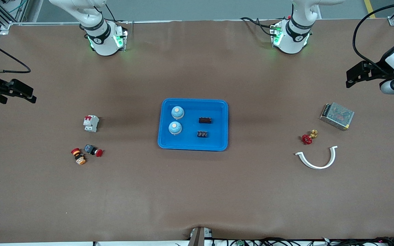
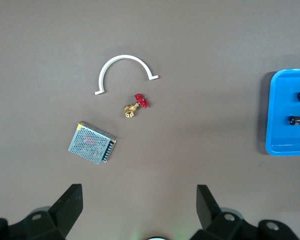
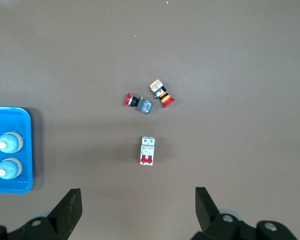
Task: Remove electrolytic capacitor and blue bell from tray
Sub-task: 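Reach the right gripper and the left gripper toward the blue tray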
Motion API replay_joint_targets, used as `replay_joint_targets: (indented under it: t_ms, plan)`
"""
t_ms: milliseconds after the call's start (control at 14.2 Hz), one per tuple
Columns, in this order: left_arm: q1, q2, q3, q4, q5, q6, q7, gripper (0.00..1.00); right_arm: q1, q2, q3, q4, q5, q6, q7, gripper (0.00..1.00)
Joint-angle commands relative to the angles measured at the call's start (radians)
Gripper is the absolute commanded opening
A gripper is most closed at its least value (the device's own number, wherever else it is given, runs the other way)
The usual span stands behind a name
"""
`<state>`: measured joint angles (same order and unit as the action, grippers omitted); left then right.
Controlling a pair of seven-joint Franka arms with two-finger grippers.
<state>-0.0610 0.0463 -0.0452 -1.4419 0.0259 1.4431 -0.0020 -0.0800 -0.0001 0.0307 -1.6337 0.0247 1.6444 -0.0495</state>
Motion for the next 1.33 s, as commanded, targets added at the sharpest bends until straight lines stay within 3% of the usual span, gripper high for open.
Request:
replay_joint_targets:
  t_ms: [0,492,702,1264]
  plan:
    - [0.001,0.000,-0.004,0.012,0.003,-0.015,-0.006,1.00,0.003,0.009,0.000,0.022,-0.011,-0.017,-0.004,1.00]
    - [0.001,-0.006,-0.005,0.009,0.000,-0.015,-0.009,1.00,0.000,0.009,0.000,0.022,-0.011,-0.018,-0.003,1.00]
    - [0.010,-0.009,0.001,0.014,-0.087,-0.021,-0.197,1.00,0.002,0.009,0.000,0.022,-0.011,-0.025,-0.004,1.00]
    - [-0.007,-0.002,-0.038,0.008,-0.116,-0.043,-0.466,1.00,0.005,0.017,0.000,0.020,-0.008,-0.026,-0.001,1.00]
